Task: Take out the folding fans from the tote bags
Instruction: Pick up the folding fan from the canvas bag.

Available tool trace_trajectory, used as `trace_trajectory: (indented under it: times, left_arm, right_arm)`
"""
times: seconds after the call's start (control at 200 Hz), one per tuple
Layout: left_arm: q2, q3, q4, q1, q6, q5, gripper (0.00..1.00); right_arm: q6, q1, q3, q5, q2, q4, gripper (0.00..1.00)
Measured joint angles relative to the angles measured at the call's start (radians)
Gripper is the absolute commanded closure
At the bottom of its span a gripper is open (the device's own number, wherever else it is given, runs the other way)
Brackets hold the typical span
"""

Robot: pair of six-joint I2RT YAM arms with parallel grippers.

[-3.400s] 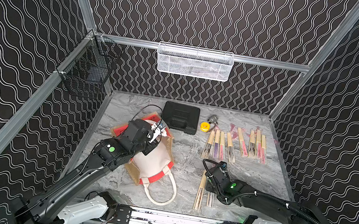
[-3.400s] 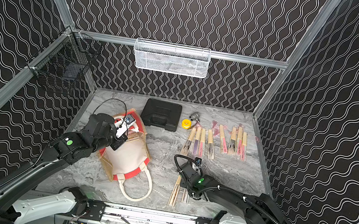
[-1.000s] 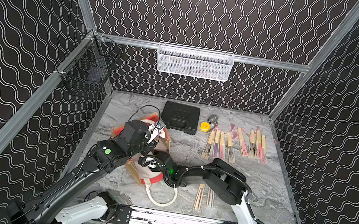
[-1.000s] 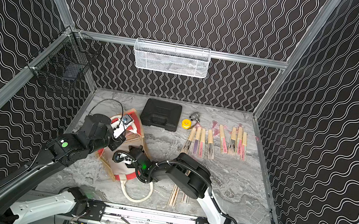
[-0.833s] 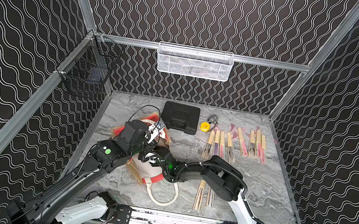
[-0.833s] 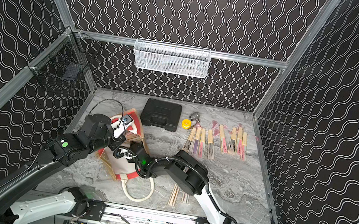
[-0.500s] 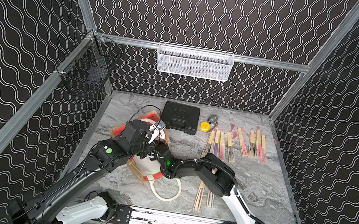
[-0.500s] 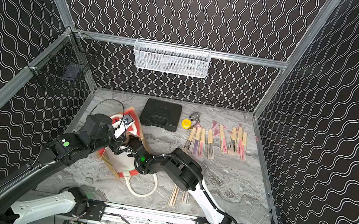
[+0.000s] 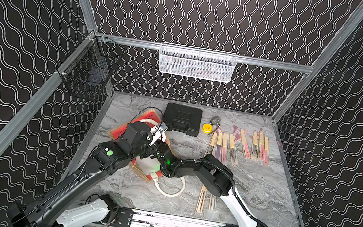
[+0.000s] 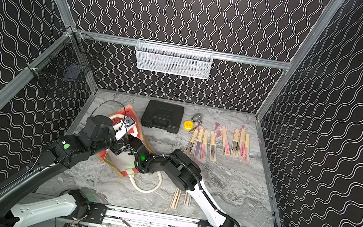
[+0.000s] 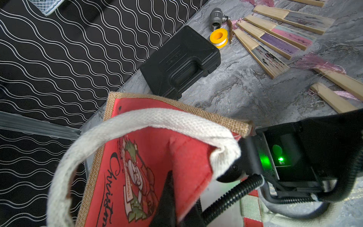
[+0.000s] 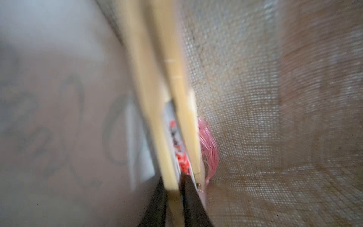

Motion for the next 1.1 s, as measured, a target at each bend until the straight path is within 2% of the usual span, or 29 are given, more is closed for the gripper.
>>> trace_trajectory:
  times: [0.085,0.49,0.641,0.906,1.101]
  left_arm:
    - [-0.001,0.0,-0.002,0.0,0.0,0.004,1.0]
    - [0.001,0.0,0.009,-0.002,0.0,0.019,1.0]
    - [0.002,0.0,0.009,-0.002,0.0,0.018,1.0]
    - [0.002,0.0,0.009,-0.002,0.0,0.015,1.0]
    - [0.004,0.0,0.009,-0.003,0.0,0.016,1.0]
  right_arm:
    - [0.013,0.002,-0.063,-0.001,-0.042,0.0,0.92]
    - [0.182,0.061,-0.421,0.06,-0.348,0.004,0.93]
    - [0.275,0.089,-0.476,0.071,-0.431,-0.033,0.93]
    - [0.505,0.095,-0.485,0.023,-0.536,-0.227,0.91]
    - [0.524,0.07,-0.47,-0.053,-0.483,-0.261,0.92]
